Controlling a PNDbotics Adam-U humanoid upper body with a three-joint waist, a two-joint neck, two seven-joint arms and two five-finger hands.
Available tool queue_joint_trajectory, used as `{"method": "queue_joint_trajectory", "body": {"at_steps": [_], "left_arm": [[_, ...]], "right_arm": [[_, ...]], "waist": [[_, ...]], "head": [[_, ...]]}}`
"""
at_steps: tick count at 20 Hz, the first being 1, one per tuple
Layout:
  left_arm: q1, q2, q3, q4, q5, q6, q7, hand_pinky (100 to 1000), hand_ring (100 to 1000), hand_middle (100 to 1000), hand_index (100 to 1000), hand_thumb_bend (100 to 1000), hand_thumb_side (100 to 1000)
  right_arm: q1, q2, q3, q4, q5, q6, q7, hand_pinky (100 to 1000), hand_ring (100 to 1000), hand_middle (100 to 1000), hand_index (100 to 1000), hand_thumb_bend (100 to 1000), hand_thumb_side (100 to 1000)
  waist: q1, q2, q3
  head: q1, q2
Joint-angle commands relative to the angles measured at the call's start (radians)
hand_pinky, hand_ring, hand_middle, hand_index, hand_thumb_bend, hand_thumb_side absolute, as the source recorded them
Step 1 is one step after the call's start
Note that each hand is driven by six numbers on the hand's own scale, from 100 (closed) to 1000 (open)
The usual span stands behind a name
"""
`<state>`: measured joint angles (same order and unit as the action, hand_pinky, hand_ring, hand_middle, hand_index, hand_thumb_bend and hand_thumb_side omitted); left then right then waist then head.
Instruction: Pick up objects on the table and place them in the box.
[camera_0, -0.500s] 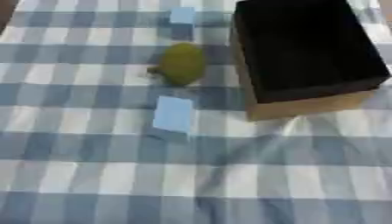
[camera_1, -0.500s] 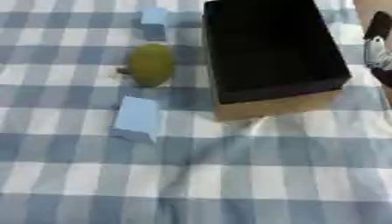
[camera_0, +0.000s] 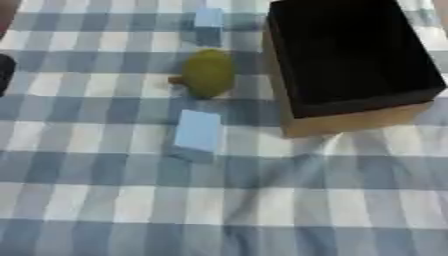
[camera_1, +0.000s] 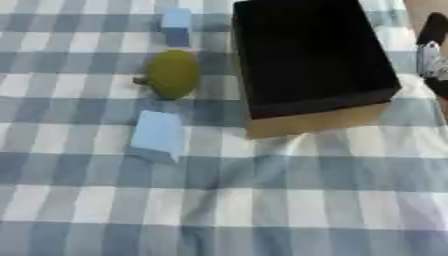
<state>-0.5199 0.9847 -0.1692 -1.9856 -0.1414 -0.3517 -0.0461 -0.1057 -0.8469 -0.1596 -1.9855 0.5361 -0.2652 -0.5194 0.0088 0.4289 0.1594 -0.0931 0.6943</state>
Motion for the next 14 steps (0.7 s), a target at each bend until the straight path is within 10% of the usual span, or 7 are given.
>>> {"method": "queue_joint_trajectory", "body": {"at_steps": [1,14], "left_arm": [[-0.018,0.031,0.002,-0.014,-0.007,0.002,-0.013,847,852,822,932,211,637],[-0.177,0.023,-0.137,-0.014,-0.042,0.063,-0.162,854,851,809,913,367,679]], "right_arm": [[-0.006,-0.031,-0.011,-0.014,0.004,-0.001,0.000,897,945,685,899,100,433],[0.001,-0.035,0.000,-0.014,0.000,-0.002,0.014,896,942,674,899,100,442]], "waist": [[0.002,-0.035,0.001],[0.011,-0.054,0.003]], "head": [[0.003,0.004],[0.006,0.015]]}}
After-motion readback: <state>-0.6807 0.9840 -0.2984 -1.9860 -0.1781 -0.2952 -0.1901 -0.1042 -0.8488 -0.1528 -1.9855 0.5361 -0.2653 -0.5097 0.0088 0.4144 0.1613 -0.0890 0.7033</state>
